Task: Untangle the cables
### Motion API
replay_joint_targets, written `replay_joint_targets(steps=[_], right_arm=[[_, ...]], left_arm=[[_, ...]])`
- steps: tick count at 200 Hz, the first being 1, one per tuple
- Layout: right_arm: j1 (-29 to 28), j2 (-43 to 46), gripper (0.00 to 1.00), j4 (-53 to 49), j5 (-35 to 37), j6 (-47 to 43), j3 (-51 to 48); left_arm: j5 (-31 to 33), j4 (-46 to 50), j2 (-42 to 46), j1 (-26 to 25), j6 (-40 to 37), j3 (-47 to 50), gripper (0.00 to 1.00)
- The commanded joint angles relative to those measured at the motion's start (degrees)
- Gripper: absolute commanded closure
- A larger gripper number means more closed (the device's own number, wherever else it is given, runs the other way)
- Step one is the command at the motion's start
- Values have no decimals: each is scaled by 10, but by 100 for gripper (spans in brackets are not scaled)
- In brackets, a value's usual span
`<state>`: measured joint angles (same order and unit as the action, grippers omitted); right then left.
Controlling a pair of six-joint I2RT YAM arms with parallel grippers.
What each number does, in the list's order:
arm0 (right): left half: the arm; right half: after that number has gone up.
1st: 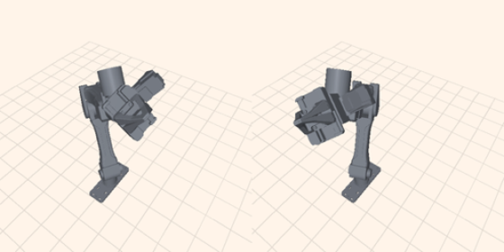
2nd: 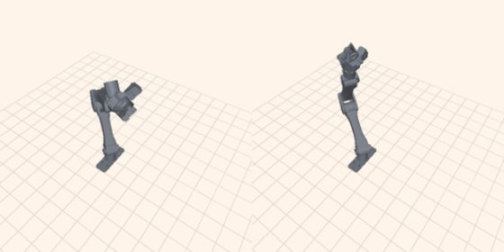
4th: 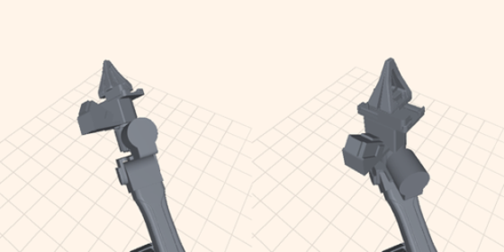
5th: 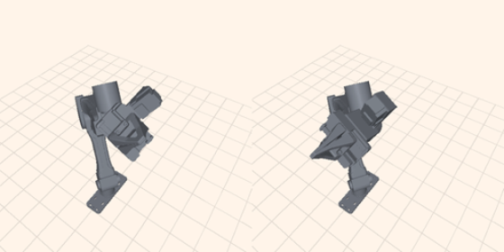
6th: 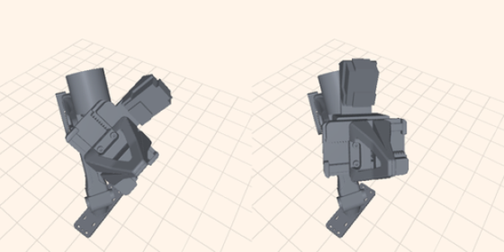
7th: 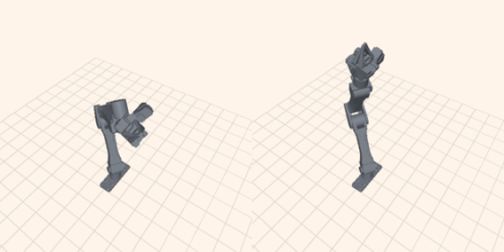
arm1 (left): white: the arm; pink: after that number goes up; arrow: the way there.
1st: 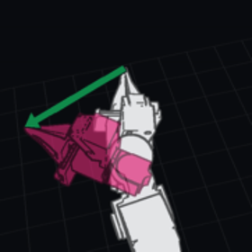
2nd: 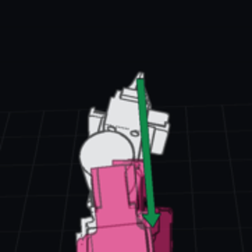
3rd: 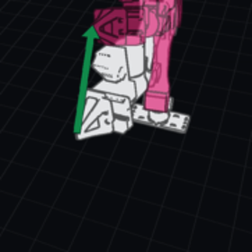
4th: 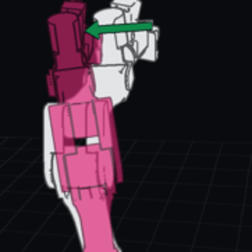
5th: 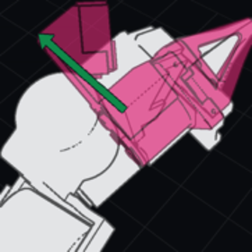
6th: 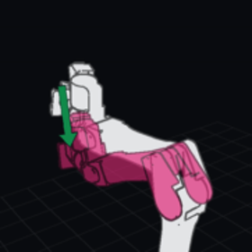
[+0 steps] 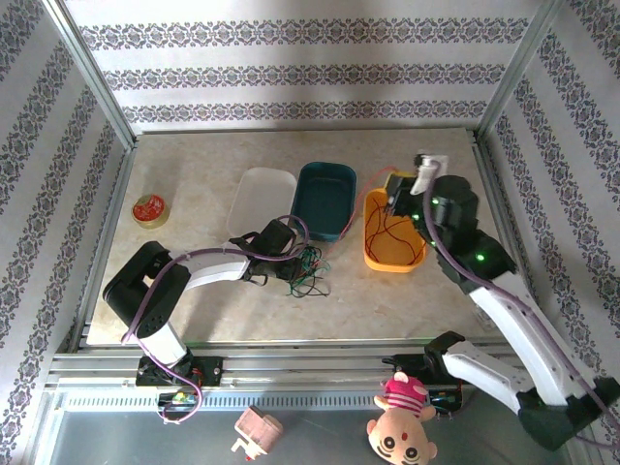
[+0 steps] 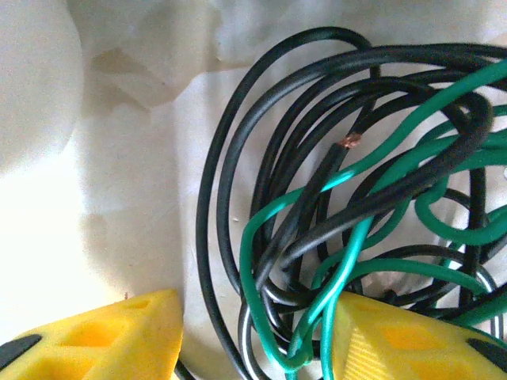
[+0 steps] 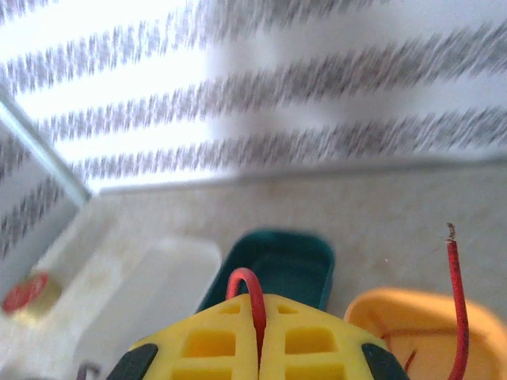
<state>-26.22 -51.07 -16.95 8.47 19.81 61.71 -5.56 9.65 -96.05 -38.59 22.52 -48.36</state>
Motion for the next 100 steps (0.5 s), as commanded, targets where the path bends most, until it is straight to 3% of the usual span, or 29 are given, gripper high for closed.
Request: replay_joint_targets(steps=[1,49,100], right_arm=[[27,41,100,52,59,-29,19],[110,49,100,36,4,-16,51],[146,34,100,18,-22,2,11]], left_arm=[[-15,92,-46,7,-7,29,48],[-28,82,-44,5,-13,32,47],[-32,62,-15,1,-16,42,45]])
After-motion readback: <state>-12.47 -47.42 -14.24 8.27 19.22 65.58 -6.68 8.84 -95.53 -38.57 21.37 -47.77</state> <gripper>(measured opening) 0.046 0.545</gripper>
